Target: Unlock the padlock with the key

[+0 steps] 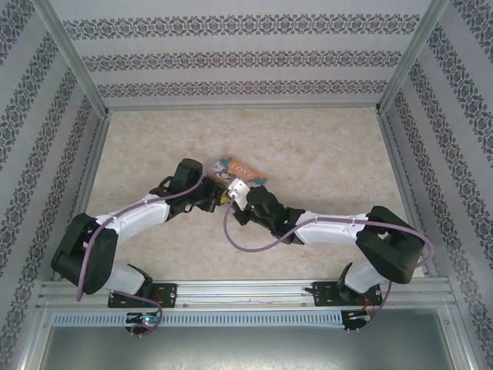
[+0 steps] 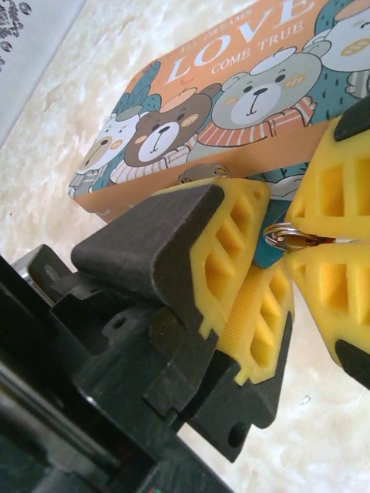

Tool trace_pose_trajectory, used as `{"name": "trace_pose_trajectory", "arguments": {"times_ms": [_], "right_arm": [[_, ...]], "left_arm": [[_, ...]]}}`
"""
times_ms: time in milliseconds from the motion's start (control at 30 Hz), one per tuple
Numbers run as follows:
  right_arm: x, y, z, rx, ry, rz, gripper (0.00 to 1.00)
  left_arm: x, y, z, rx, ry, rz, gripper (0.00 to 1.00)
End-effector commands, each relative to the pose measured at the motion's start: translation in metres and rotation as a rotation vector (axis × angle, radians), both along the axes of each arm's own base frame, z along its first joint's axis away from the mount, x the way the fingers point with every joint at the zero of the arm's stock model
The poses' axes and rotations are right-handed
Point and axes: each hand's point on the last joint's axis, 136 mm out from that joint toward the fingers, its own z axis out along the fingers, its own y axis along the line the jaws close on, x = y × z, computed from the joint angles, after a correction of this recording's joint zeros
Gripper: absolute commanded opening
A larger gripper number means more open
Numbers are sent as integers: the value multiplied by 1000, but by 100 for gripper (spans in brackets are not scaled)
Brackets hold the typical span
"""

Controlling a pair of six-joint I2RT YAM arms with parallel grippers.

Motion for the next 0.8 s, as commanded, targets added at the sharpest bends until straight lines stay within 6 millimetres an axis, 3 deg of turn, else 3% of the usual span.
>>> {"name": "trace_pose_trajectory", "arguments": {"times_ms": [0, 567, 767], "right_arm": [[7, 2, 4, 93, 16, -77, 0], [-1, -11, -48, 2, 75, -102, 0], [-3, -15, -58, 4, 99, -129, 0]], "left_arm": [[-8, -9, -7, -13, 12, -43, 0], [-8, -11, -42, 42, 45, -49, 0], [-9, -1, -55, 106, 57, -34, 2]]}}
